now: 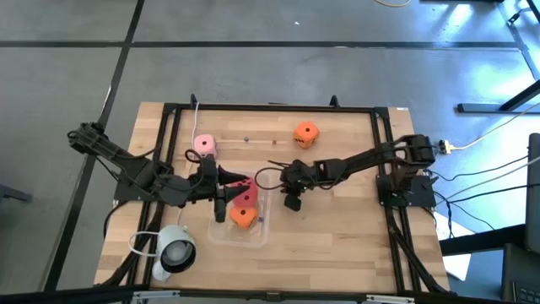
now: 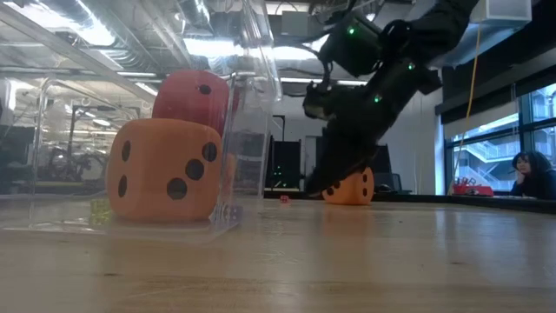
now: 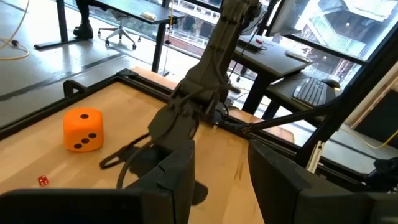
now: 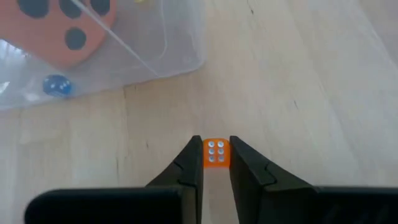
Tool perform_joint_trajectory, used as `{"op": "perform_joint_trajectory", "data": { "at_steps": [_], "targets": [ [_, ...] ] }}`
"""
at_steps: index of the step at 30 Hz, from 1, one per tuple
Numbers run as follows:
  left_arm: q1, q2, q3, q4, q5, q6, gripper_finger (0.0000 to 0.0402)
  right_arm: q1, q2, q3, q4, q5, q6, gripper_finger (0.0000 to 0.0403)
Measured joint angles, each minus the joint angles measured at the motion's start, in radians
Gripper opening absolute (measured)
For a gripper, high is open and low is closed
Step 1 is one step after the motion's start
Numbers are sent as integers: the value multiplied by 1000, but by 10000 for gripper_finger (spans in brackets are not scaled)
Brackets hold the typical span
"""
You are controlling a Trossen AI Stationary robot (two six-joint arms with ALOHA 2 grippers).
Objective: Pick & Place Dice
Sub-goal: Put the small orange die on the bin
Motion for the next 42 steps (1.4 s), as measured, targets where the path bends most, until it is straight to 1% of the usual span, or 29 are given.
{"op": "perform_joint_trajectory", "data": {
  "at_steps": [5, 11, 17, 22, 27, 33, 35, 37, 42],
  "targets": [
    [0, -1, 0, -1, 2, 0, 139, 1, -85, 1, -67, 6, 0, 49],
    [-6, -31, 0, -5, 17, 1, 139, 0, -205, 1, -120, 27, -1, 49],
    [-6, -51, 0, -8, 15, 15, 139, 0, -304, 3, -127, 30, -1, 49],
    [-6, -51, 0, -20, -7, 19, 139, -4, -340, 3, -95, 29, 0, 49],
    [-6, -51, 0, -26, -13, 15, 139, -5, -356, 3, -27, -4, 28, 49],
    [-6, -51, 0, -26, -12, 11, 139, -5, -384, 3, -26, -5, 48, 49],
    [-6, -51, 0, -26, -12, 11, 139, -5, -392, 3, 14, -25, 52, 49],
    [-7, -50, 0, -26, -12, 11, 139, -5, -398, 3, 77, -72, 75, 49],
    [-6, -50, 0, -28, -13, 26, 139, -4, -384, 5, 352, -229, 131, 49]
  ]
}}
